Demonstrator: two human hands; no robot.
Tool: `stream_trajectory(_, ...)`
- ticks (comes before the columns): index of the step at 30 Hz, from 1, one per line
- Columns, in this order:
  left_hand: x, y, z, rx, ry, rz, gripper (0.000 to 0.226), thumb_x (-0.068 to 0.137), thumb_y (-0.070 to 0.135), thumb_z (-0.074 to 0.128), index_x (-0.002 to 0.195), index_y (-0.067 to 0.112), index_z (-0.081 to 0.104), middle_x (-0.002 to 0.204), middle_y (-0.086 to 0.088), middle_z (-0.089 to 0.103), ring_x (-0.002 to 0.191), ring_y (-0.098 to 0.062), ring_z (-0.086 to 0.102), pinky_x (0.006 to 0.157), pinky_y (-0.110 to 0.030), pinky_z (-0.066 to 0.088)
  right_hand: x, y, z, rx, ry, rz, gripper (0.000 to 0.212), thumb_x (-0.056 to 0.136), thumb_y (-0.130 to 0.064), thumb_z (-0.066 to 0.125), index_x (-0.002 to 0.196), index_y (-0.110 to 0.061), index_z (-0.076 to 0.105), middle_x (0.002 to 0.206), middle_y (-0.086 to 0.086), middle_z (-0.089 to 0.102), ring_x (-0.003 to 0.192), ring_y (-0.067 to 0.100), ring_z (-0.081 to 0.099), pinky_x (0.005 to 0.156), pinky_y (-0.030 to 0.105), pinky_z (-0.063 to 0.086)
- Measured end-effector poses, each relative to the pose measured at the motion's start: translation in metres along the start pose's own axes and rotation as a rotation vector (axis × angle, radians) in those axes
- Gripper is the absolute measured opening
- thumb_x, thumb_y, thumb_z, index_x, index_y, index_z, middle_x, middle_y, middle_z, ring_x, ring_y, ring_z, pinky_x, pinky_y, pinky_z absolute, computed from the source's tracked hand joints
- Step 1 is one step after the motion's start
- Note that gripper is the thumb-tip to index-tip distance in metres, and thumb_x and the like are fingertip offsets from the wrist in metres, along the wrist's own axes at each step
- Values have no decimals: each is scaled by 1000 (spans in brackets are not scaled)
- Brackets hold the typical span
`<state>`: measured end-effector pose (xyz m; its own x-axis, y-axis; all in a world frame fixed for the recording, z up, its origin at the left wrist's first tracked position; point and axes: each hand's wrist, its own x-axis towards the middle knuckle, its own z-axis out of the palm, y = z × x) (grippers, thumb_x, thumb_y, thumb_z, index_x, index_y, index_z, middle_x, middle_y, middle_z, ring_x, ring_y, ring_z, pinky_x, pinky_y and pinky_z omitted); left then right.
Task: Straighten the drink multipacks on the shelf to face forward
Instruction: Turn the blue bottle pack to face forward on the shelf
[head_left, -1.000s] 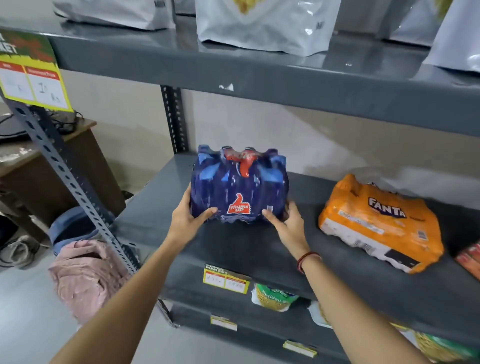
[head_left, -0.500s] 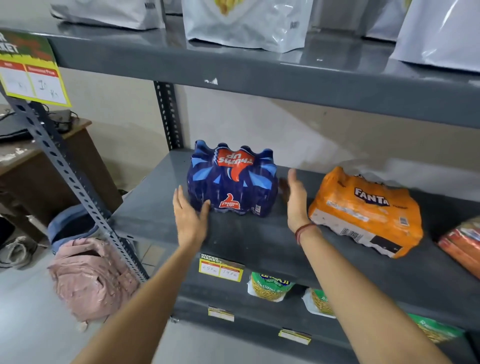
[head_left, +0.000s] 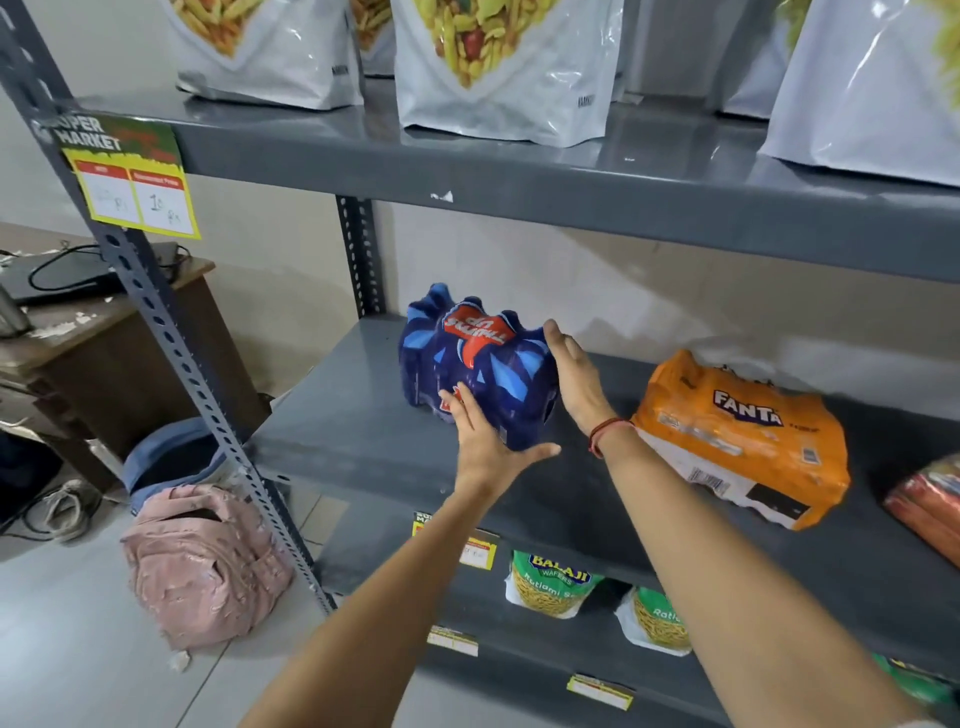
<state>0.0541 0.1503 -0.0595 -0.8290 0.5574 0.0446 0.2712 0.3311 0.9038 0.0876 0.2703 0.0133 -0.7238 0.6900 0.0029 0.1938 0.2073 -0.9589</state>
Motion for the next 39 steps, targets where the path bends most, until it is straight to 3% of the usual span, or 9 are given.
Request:
stream_trajectory(4,13,-24,-44,-3,-88,63,122,61,41,83,149,23,0,150,-1,35,135,-15,36,107,-24,30,-41,4,10,-8,128,-172,43,86,-61,45,89,-21,60,102,3,65,92,16,61,76,25,48)
stream_trajectory(7,18,-43,-82,92,-232,160,96,72,37,76,148,23,19,139,1,50,130,-14,45,105,-24,34,-71,3,33,-47,246,-218,31,88,-53,50,87,-22,57,97,5,58,91,16,56,78,22,38)
stream_trajectory(11,19,-70,-121,150,46,61,63,86,34,62,140,11,38,139,-10,50,129,-25,47,107,-34,36,-107,-3,79,-78,232,-278,41,87,-49,54,110,-16,60,111,7,59,105,16,53,87,15,33)
stream_trajectory(15,8,-75,-130,122,366,-77,52,95,39,45,137,8,41,138,-17,51,126,-32,48,105,-40,35,-110,-17,101,-103,-164,-231,64,86,-57,50,134,-15,45,140,6,49,130,17,43,100,18,26)
stream_trajectory(17,2,-68,-123,42,298,-7,56,94,41,45,138,7,39,141,-14,48,128,-28,47,106,-36,34,-100,-18,88,-93,-114,-246,64,86,-55,52,137,-17,43,143,5,47,131,15,41,102,20,27)
stream_trajectory(23,7,-44,-111,-127,87,15,78,85,49,56,147,19,20,152,-4,32,136,-18,35,108,-35,32,-80,16,29,-340,493,-326,57,81,-35,68,128,-11,46,123,16,50,116,28,46,93,41,47)
stream_trajectory(27,23,-33,-111,-198,12,6,68,85,40,61,142,21,29,138,0,48,109,-7,49,87,-20,42,-68,35,26,-212,314,-108,81,72,-32,78,136,-10,33,138,16,41,127,30,44,100,43,44)
stream_trajectory(32,37,-51,-118,-99,-42,-63,64,85,36,61,138,12,35,140,-9,48,125,-23,49,99,-34,42,-62,52,28,-156,208,-27,71,80,-17,72,137,-11,31,137,12,49,124,30,51,101,47,45)
stream_trajectory(39,44,-56,-120,-89,-73,-50,63,87,37,59,139,13,31,140,-8,48,110,-11,48,89,-25,41,-57,48,29,-251,211,-31,66,80,-20,71,132,-8,33,135,14,51,122,31,53,98,45,46)
